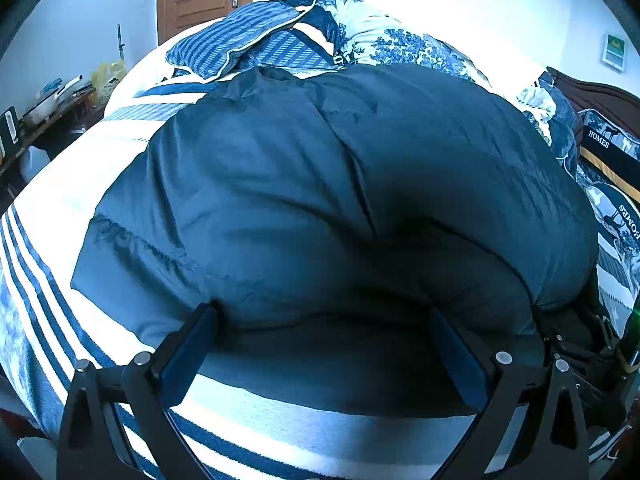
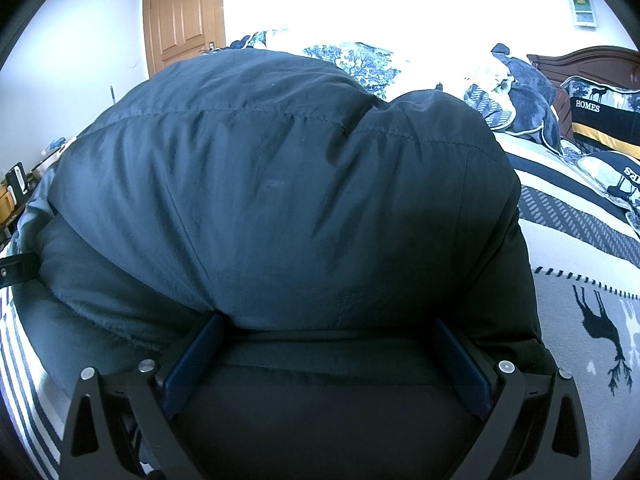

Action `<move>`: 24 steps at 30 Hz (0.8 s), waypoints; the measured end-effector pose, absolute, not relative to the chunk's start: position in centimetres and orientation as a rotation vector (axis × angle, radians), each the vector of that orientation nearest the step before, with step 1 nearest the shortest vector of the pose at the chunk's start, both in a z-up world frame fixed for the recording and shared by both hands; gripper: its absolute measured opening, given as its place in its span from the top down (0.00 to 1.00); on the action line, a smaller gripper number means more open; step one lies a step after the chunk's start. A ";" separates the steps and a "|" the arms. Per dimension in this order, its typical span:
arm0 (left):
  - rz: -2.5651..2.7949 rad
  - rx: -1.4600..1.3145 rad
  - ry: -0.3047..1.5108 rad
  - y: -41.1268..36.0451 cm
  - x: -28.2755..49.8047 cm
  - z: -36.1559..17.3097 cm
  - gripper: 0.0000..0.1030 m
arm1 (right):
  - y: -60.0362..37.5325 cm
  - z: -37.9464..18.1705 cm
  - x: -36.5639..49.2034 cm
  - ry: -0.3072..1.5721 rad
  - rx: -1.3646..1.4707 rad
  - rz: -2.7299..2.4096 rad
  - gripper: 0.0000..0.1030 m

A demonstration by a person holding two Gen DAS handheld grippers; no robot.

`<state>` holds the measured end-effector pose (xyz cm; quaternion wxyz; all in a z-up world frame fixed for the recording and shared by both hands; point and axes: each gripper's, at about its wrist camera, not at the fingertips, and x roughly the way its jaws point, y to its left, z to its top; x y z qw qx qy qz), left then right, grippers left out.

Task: Fold large clothes

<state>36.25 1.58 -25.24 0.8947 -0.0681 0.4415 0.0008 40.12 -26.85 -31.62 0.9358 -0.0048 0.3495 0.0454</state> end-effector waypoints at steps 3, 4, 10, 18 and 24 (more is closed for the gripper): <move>0.002 -0.142 0.915 1.5 36.2 -25.3 0.00 | -26.8 -31.6 40.1 0.715 -0.010 0.093 0.00; 0.002 -0.143 0.915 1.5 36.2 -25.3 0.00 | -26.9 -31.6 40.1 0.715 -0.010 0.093 0.00; 0.001 -0.143 0.915 1.5 36.3 -25.3 0.00 | -26.8 -31.6 40.1 0.715 -0.010 0.092 0.00; -0.002 -0.148 0.916 1.8 36.4 -25.4 0.00 | -26.8 -31.6 40.1 0.715 -0.009 0.093 0.00; -0.007 -0.148 0.916 1.8 36.5 -25.3 0.00 | -26.8 -31.6 40.1 0.716 -0.009 0.092 0.00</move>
